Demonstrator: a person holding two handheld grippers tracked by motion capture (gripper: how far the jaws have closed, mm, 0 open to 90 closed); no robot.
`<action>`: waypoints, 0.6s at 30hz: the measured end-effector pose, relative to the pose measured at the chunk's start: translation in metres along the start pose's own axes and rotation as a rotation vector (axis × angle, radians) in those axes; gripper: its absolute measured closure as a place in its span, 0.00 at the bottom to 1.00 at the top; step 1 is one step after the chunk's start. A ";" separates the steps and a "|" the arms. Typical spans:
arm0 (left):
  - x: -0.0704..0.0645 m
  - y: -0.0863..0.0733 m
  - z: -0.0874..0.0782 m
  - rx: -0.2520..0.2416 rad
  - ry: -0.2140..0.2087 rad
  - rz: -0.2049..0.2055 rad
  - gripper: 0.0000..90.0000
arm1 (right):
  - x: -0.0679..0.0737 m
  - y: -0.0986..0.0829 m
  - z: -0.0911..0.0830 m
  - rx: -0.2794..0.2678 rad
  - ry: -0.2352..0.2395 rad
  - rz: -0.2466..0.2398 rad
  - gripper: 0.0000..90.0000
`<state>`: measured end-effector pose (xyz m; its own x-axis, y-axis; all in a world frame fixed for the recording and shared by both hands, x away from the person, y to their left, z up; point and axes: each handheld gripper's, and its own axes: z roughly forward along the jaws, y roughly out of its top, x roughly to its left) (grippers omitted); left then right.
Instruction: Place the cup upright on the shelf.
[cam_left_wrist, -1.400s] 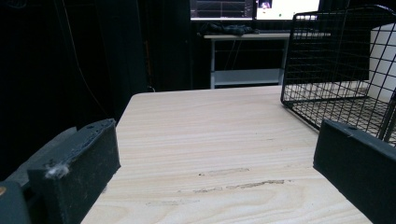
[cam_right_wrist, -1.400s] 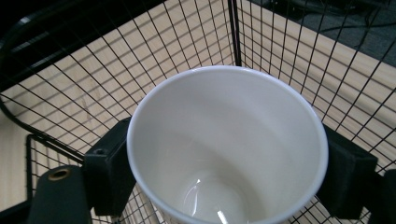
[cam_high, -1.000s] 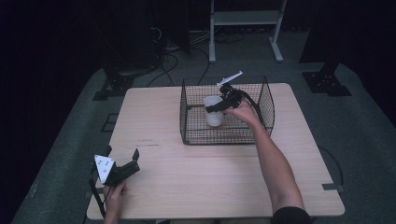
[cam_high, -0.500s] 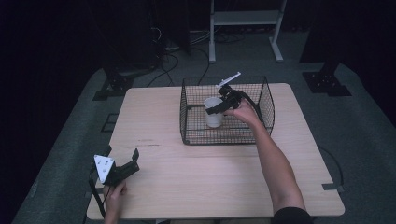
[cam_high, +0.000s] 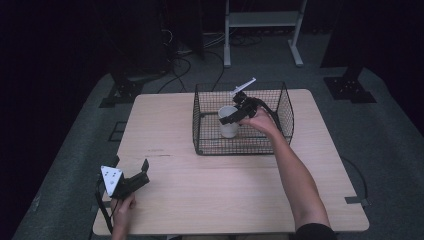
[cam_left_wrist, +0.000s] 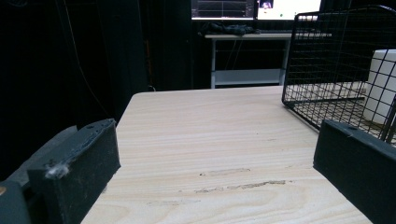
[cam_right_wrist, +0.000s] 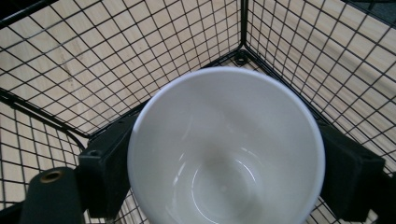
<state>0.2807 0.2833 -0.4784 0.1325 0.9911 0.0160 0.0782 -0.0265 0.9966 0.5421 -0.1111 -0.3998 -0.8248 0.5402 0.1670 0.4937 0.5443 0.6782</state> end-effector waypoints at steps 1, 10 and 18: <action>0.000 0.000 0.000 0.000 0.000 0.000 0.00 | 0.000 0.000 0.000 -0.002 0.004 -0.004 0.18; 0.000 0.000 0.000 0.001 0.000 0.002 0.00 | 0.003 0.004 -0.011 -0.059 0.009 0.002 0.15; 0.000 0.000 0.000 0.000 0.000 -0.003 0.00 | 0.004 0.008 -0.031 -0.149 0.011 0.018 0.15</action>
<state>0.2808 0.2834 -0.4784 0.1321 0.9911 0.0135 0.0787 -0.0240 0.9966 0.5339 -0.1243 -0.3712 -0.8197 0.5414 0.1869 0.4626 0.4333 0.7735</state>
